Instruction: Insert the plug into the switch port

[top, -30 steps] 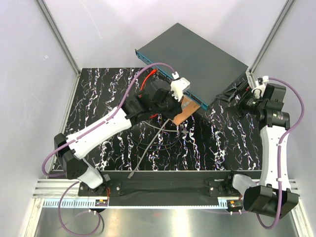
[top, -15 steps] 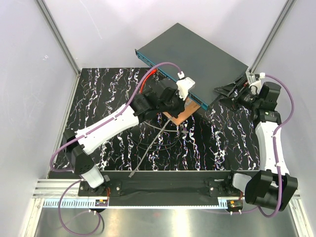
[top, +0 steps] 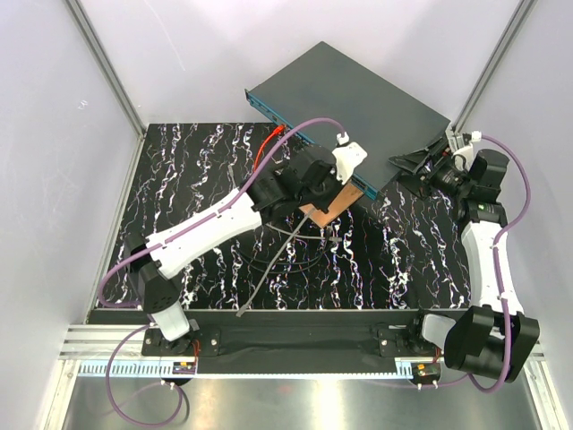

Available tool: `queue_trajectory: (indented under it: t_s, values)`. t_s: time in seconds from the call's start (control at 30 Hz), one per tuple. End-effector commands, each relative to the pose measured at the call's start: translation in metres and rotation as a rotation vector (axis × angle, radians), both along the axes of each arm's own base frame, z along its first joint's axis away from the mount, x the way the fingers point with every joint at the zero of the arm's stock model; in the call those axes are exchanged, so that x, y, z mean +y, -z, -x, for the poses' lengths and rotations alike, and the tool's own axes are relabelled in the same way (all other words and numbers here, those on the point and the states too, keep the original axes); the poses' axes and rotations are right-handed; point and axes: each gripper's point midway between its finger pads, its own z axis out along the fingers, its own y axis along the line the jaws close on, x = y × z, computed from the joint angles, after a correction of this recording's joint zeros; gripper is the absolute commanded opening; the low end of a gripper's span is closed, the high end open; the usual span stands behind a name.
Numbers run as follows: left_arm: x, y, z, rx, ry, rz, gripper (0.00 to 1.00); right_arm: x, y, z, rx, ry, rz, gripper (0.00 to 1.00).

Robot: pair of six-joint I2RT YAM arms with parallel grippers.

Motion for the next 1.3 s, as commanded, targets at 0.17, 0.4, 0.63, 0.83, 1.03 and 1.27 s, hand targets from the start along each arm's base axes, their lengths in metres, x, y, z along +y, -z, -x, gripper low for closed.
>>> queue_trajectory:
  t_s: [0.17,0.4,0.63,0.83,1.03,1.27]
  values:
    - [-0.003,-0.021,-0.012,-0.066,-0.010,0.016,0.00,0.000,-0.011,-0.005,-0.063,-0.013,-0.005,0.83]
    - [-0.002,-0.023,-0.020,-0.061,-0.021,0.024,0.00,0.000,-0.010,-0.007,-0.067,-0.011,-0.009,0.70]
    - [-0.002,-0.031,-0.034,-0.050,-0.035,0.049,0.00,0.000,-0.008,-0.008,-0.065,-0.012,-0.008,0.55]
    - [-0.006,-0.034,-0.036,-0.043,-0.040,0.069,0.00,0.000,-0.005,-0.007,-0.060,-0.016,-0.012,0.34]
    - [-0.017,-0.032,-0.034,-0.001,-0.035,0.112,0.00,0.004,-0.001,-0.005,-0.052,-0.021,-0.023,0.00]
    - [-0.035,-0.044,-0.039,0.003,-0.032,0.177,0.00,0.012,-0.003,-0.006,-0.078,-0.039,-0.015,0.00]
